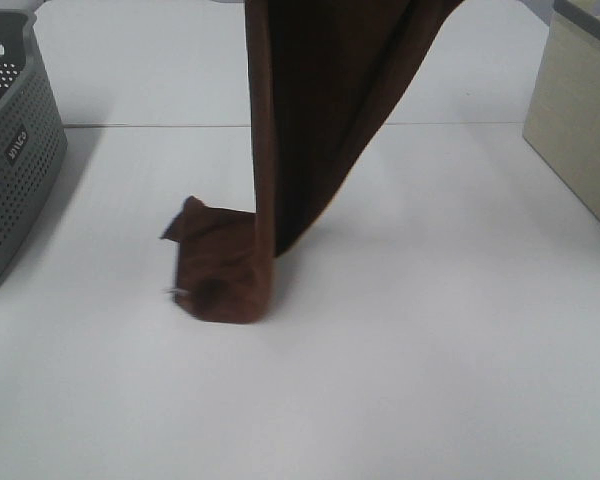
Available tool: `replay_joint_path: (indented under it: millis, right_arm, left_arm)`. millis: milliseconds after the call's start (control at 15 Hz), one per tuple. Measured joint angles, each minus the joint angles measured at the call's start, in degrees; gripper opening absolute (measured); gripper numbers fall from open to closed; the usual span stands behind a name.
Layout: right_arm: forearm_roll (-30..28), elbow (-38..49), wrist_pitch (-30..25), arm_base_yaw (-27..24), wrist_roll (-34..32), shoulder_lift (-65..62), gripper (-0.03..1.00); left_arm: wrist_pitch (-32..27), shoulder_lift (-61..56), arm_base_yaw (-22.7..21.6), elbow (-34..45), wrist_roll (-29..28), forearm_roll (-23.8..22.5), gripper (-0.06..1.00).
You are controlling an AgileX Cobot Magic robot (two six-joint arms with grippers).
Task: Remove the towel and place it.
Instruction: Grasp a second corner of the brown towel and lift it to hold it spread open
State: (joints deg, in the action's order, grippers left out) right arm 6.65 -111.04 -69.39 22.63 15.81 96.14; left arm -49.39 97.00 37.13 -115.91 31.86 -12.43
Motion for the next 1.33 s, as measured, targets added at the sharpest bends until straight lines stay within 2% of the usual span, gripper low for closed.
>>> replay_joint_path:
  millis: [200, 333, 533, 600, 733, 933, 1067, 1333]
  right_arm:
    - [-5.3, -6.9, -0.3, 0.0, 0.1, 2.1, 0.01]
    - [-8.1, -9.0, 2.9, 0.0, 0.1, 3.1, 0.01]
    - [-10.8, -12.9, 13.1, 0.0, 0.3, 3.4, 0.01]
    - [-11.2, -14.4, 20.8, 0.0, 0.3, 3.4, 0.01]
    - [-11.3, -14.4, 25.4, 0.0, 0.3, 3.4, 0.01]
    - [-11.5, -14.4, 32.9, 0.0, 0.3, 4.4, 0.01]
    - [-11.5, -14.4, 37.2, 0.0, 0.3, 6.0, 0.01]
    - [-11.6, -15.0, 42.9, 0.0, 0.3, 10.3, 0.01]
  left_arm:
    - [3.8, 0.0, -5.4, 0.0, 0.3, -0.3, 0.00]
    - [7.1, 0.1, -7.4, 0.0, 1.4, -0.3, 0.00]
    - [15.2, 0.7, -10.0, 0.0, 2.0, -0.2, 0.00]
    - [20.9, 1.8, -10.6, 0.0, 2.0, -0.7, 0.00]
    - [25.9, 2.9, -10.7, 0.0, 2.0, -2.3, 0.00]
    - [36.7, 5.3, -11.1, 0.0, 2.0, -3.7, 0.00]
    - [42.7, 7.2, -12.9, 0.0, 2.0, -3.8, 0.00]
    - [50.2, 10.6, -17.0, 0.0, 2.0, -3.8, 0.00]
